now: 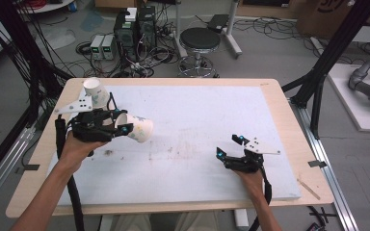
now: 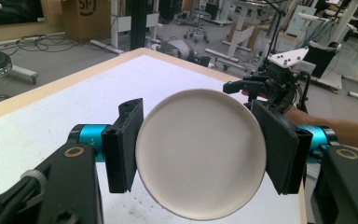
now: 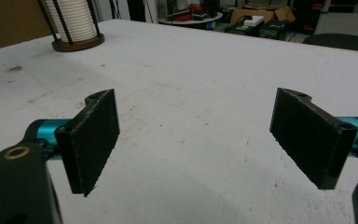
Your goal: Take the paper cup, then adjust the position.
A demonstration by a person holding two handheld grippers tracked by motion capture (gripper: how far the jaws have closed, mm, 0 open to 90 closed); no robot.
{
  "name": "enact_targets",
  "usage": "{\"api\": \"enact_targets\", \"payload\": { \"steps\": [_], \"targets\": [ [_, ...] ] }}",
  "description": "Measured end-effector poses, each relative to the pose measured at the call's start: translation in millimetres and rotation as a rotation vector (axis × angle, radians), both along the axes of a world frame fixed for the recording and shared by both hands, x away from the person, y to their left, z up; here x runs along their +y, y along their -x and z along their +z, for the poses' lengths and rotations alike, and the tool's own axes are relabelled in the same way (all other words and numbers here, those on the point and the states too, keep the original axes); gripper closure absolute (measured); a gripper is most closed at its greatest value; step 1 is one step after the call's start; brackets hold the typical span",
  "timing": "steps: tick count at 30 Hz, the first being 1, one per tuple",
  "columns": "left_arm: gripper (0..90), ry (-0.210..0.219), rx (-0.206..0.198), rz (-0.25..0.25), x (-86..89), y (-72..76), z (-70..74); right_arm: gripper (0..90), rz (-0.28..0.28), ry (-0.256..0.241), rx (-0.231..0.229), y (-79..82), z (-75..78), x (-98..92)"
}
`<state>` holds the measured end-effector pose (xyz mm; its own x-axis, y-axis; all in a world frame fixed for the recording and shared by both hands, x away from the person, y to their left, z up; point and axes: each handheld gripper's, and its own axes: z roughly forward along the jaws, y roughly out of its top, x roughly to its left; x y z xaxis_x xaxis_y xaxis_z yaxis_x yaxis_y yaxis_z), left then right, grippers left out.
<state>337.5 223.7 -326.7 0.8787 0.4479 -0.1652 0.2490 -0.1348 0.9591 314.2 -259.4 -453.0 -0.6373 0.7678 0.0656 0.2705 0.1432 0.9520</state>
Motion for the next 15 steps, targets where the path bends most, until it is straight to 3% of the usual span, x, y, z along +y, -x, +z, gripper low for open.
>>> {"api": "enact_targets", "payload": {
  "steps": [15],
  "targets": [
    [37.0,-0.004,-0.006,-0.003,0.7,-0.1,-0.1,16.0,-0.007,0.025,0.001,-0.2,0.5,2.7]
  ]
}}
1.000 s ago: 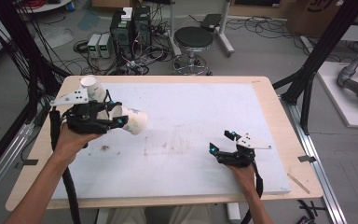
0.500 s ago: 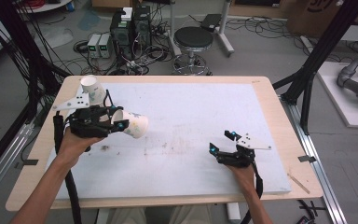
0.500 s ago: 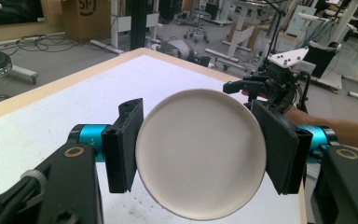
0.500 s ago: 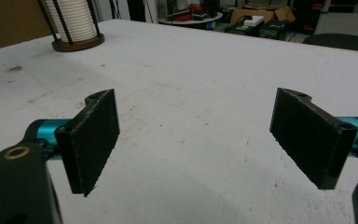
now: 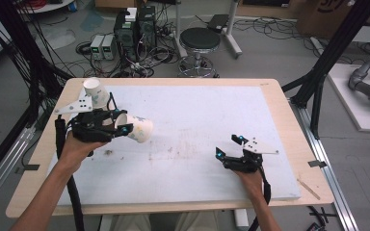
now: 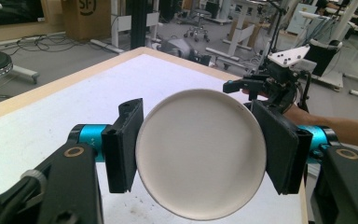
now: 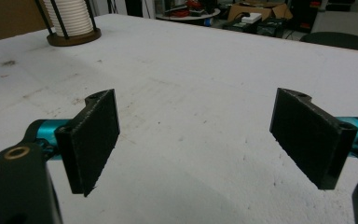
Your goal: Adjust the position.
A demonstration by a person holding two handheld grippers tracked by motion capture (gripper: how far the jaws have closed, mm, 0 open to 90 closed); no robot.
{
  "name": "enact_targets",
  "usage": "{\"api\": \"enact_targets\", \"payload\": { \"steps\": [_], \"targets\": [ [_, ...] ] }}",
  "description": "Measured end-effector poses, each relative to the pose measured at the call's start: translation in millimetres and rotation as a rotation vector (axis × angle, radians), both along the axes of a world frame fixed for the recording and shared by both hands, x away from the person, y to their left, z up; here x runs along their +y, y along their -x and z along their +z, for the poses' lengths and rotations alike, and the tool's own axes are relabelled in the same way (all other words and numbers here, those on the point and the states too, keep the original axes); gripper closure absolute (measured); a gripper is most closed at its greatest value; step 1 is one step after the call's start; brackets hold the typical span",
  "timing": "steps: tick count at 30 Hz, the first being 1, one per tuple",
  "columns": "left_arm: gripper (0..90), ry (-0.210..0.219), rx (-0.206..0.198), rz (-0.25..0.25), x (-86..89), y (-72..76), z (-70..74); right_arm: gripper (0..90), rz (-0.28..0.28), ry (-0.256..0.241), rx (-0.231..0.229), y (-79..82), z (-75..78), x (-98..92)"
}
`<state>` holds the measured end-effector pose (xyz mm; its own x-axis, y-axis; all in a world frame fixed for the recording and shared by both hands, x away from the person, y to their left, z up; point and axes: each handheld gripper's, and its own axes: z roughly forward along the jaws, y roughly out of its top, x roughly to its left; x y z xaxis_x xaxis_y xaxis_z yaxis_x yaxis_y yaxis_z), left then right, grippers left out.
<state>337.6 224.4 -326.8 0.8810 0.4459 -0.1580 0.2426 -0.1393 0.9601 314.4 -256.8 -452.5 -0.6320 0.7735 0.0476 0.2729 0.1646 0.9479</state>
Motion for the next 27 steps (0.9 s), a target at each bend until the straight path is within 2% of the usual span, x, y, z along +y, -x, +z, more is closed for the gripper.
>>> {"api": "enact_targets", "payload": {
  "steps": [8,11,13,15,22,27],
  "targets": [
    [37.0,0.006,-0.004,-0.005,-0.1,-1.3,-0.4,16.0,0.013,-0.025,0.023,-2.9,0.2,-2.3],
    [37.0,0.011,-0.003,-0.015,-1.7,-2.1,-1.0,16.0,0.029,-0.028,0.044,-4.5,0.7,-2.9],
    [37.0,0.010,-0.005,-0.020,-2.4,-2.8,-1.4,16.0,0.045,-0.014,0.062,-6.0,2.0,-3.9],
    [37.0,0.012,-0.003,-0.027,-3.5,-3.4,-1.7,16.0,0.059,-0.024,0.085,-6.6,5.8,-5.2],
    [37.0,0.016,0.001,-0.060,-5.9,-7.1,-3.8,16.0,0.150,-0.036,0.057,-7.9,27.4,-2.2],
    [37.0,0.018,0.000,-0.089,-10.0,-8.1,-5.0,16.0,0.209,-0.030,0.061,-12.0,37.5,3.2]
  ]
}}
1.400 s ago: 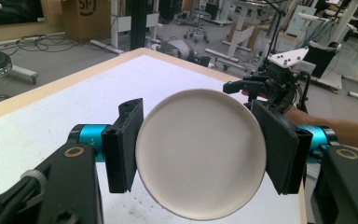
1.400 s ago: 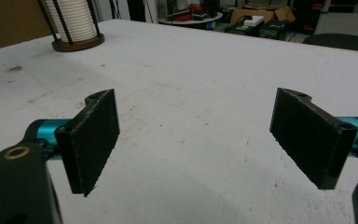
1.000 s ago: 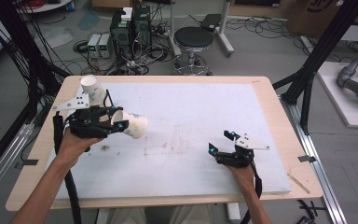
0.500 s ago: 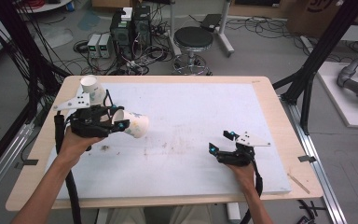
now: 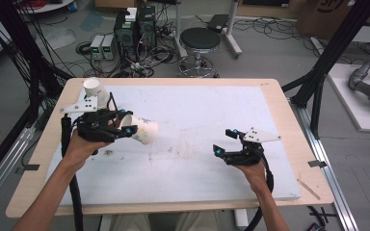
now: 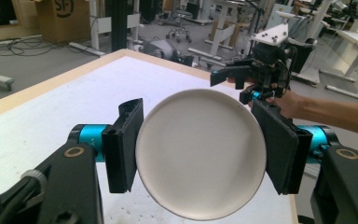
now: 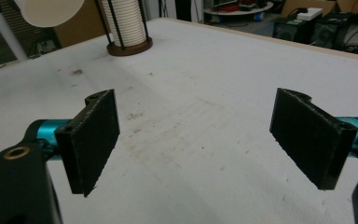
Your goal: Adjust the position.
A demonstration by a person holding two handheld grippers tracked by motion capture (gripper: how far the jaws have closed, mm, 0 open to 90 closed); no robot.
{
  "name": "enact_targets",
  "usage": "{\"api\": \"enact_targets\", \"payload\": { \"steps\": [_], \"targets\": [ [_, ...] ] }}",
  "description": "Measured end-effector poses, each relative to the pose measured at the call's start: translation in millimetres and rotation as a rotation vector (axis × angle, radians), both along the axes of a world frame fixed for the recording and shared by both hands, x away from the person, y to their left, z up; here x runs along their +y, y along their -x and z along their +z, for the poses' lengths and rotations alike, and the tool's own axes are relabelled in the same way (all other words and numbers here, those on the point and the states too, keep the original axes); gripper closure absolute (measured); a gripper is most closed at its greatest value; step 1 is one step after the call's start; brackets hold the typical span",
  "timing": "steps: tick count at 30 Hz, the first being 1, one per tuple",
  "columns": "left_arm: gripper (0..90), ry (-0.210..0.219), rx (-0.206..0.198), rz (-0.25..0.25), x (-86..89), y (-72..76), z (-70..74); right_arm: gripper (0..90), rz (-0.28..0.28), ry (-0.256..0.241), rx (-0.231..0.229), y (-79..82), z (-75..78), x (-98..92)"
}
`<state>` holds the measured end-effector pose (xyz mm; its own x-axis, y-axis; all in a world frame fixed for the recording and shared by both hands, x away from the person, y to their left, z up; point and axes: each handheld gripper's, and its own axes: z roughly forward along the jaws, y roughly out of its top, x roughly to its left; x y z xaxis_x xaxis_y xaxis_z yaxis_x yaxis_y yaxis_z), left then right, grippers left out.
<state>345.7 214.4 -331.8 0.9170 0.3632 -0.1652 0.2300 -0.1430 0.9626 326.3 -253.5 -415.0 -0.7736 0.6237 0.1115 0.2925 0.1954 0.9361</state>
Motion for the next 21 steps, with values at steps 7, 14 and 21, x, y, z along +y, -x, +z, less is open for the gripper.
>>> {"api": "enact_targets", "payload": {
  "steps": [7,14,21],
  "targets": [
    [37.0,0.012,-0.006,-0.026,-7.3,-2.3,-1.6,16.0,0.087,0.015,-0.018,-9.1,26.5,7.1],
    [37.0,0.024,-0.022,-0.058,-20.1,-1.9,-1.7,16.0,0.161,0.020,-0.038,-15.5,52.8,12.5],
    [37.0,0.037,-0.020,-0.084,-28.4,-1.4,-1.8,16.0,0.233,0.004,-0.031,-23.1,68.0,15.6]
  ]
}}
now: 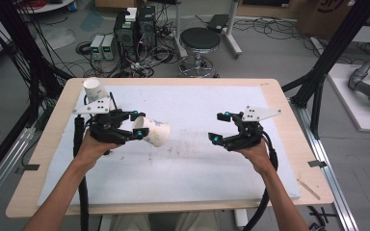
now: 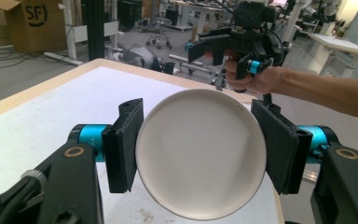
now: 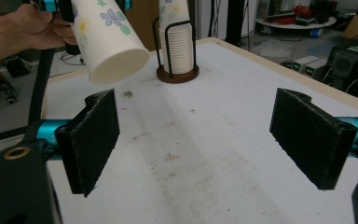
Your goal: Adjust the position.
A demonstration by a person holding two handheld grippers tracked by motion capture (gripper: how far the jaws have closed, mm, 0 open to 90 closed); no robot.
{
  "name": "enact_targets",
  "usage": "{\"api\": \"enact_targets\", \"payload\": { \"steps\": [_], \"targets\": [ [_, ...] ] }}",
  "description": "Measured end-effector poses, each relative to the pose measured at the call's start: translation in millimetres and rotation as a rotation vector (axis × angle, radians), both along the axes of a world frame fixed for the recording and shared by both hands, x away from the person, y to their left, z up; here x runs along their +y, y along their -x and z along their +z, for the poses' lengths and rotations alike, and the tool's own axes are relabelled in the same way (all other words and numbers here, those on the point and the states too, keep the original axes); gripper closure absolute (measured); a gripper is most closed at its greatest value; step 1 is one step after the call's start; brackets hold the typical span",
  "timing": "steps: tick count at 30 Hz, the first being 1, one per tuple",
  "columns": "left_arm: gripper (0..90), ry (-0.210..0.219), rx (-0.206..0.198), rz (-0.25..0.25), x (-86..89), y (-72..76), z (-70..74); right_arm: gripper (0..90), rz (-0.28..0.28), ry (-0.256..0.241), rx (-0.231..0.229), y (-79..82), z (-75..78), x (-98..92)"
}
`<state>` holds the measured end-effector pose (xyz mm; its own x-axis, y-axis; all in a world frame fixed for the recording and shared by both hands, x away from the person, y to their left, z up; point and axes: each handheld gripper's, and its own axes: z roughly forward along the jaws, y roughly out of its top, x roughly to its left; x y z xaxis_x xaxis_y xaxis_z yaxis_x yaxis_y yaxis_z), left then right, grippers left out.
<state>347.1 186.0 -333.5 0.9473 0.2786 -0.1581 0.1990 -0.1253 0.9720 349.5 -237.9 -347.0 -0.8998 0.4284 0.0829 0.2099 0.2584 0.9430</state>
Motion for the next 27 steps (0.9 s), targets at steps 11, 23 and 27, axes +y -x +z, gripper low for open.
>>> {"api": "enact_targets", "payload": {
  "steps": [11,23,27],
  "targets": [
    [37.0,0.034,-0.002,-0.022,-8.8,-1.4,-1.0,16.0,0.103,0.022,-0.014,-11.1,20.4,16.2],
    [37.0,0.051,-0.004,-0.051,-23.0,-2.3,-2.6,16.0,0.208,0.038,-0.017,-18.9,34.2,44.8],
    [37.0,0.051,-0.004,-0.061,-28.3,-3.0,-3.1,16.0,0.230,0.043,-0.017,-19.5,36.2,51.4]
  ]
}}
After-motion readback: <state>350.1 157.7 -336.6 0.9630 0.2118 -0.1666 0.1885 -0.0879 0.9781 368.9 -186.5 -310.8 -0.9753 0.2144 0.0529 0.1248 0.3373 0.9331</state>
